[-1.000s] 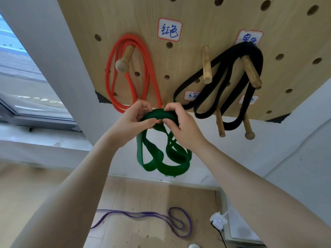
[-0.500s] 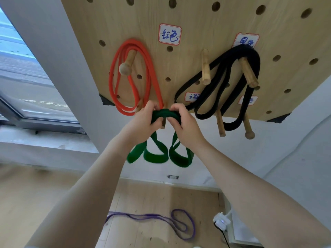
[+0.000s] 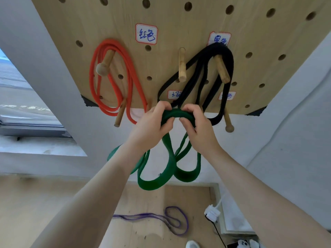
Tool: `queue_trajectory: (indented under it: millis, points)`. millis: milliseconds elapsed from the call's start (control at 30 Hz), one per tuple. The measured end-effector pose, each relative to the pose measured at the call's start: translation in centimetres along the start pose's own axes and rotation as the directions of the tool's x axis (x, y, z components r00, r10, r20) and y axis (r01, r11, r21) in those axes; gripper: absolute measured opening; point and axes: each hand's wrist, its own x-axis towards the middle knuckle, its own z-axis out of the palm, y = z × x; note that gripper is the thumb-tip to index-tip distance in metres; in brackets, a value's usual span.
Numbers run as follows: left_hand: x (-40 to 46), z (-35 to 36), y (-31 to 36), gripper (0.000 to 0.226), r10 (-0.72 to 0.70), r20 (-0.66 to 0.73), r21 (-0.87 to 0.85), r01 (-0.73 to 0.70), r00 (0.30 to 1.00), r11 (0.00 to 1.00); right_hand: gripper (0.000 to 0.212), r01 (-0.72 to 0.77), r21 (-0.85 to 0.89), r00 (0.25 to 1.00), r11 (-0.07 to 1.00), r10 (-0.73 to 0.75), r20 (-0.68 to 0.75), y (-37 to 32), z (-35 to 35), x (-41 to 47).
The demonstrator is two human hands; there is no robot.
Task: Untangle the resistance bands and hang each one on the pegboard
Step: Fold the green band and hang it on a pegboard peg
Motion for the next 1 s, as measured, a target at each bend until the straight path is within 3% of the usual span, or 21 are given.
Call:
queue_trajectory:
  millis: [167,300,533,667,800,1000]
  points:
    - [1.2,3.5,1.9,0.022,0.009,0.14,-0.079,0.003,0.99,0.997,0.016,-0.096,-0.046,0.995,0.994,0.095,-0.022,2.1,-3.3,-2.0]
    - [2.6,6.1,2.1,0.028,-0.019,0.17,-0.063,0.03,0.985,0.998,0.017,-0.16,-0.041,0.987,0.986,0.159,-0.028,3.2,-4.8,-1.8]
    - [4.7,7.6,0.7,0.031,-0.125,0.064,-0.032,0.127,0.99,0.991,0.02,-0.266,0.03,0.963,0.963,0.264,0.056,4.9,-4.4,1.5]
    - [5.0,7.8,-0.3,0.03,-0.128,0.013,0.045,0.127,0.992,0.991,0.024,-0.249,-0.089,0.958,0.964,0.259,0.124,5.8,-4.2,3.1]
    - [5.1,8.1,-0.4,0.031,-0.118,-0.001,0.074,0.118,0.993,0.99,0.029,-0.202,-0.178,0.975,0.963,0.215,0.055,5.9,-3.6,2.7]
    - [4.5,8.9,0.5,0.031,-0.136,-0.069,0.082,0.142,0.988,0.986,0.035,-0.256,-0.296,0.967,0.92,0.241,-0.084,5.5,-2.4,1.7]
